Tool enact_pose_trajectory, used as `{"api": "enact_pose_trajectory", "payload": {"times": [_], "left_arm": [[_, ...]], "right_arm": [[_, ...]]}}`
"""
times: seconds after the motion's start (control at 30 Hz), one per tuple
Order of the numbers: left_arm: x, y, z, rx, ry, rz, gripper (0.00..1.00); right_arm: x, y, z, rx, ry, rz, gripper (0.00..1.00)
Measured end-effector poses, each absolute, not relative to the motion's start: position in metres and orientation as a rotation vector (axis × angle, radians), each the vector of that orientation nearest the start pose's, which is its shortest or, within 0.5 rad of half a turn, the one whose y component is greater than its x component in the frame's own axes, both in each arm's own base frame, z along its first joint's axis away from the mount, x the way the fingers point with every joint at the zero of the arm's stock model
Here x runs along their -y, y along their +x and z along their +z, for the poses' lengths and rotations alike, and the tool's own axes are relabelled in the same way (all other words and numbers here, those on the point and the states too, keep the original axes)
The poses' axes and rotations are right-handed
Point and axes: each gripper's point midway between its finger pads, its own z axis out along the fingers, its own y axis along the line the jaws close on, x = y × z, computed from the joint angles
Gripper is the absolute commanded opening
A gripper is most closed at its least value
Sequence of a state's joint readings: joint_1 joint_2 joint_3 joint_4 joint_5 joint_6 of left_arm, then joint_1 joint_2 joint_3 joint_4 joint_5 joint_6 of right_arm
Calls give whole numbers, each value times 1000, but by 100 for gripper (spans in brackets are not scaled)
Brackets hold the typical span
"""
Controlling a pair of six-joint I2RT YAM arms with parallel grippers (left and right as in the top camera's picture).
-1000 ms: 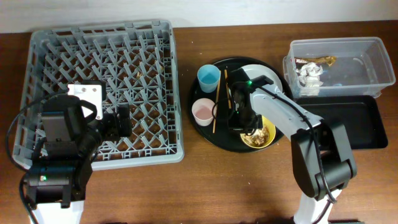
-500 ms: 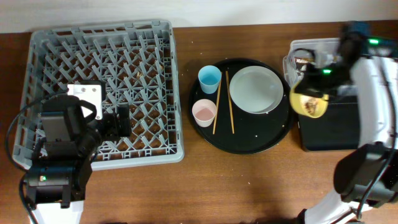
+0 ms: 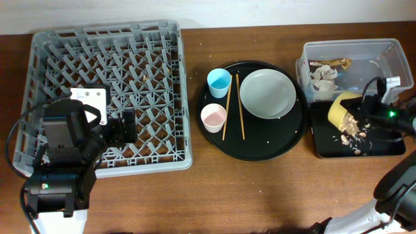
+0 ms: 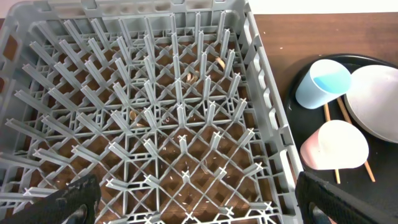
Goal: Sort waste into correct bins and load items into the dishwasher rack
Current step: 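Tip the yellow bowl to dump scraps onto the black tray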
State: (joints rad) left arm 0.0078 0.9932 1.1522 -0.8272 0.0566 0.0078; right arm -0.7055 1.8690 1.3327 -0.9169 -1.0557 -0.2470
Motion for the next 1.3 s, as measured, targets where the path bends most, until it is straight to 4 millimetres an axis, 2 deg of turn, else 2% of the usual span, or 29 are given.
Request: {"api": "enact_pose_trajectory", "payload": {"times": [0.07,0.27,0.33,0.53,0.63,0.73,0.83,1.03,1.1,1.17,1.23,1.27,1.3], "left_arm": [[7,301,281,-2238,31,-54,100],[7,301,281,-2238,31,-55,100],[7,301,280,-2239,31,-55,100],[7,301,280,-2241,30,-55,100],[7,301,280,-2241,31,-55,100],[7,301,280,-2241,31,-55,100],[7,300,280,-2242,30,-55,100],[7,300,280,-2242,31,-55,100],[7,301,280,-2241,30,-55,100],[7,300,280,-2242,31,-55,100],[7,300,280,-2242,31,-55,100],[7,300,279,-2244,30,-55,100],[6,300,279,-2247,27,-52,100]], "right_arm": [[127,364,136,-2191,479,1183,4],[163,353,168,-1846,555,1387,4],[168,351,176,-1793,624,1457,4],[184,343,182,-1685,962,1662,4],[190,344,182,-1674,961,1653,4],[186,341,182,-1668,980,1673,4],[183,342,183,-1692,886,1620,4],[171,335,192,-1758,834,1541,4],[153,334,197,-1850,815,1493,4],[116,338,208,-1996,702,1418,4],[46,341,224,-2201,479,1334,4],[-11,340,218,-2381,315,1263,4],[-34,339,207,-2480,252,1206,4]]}}
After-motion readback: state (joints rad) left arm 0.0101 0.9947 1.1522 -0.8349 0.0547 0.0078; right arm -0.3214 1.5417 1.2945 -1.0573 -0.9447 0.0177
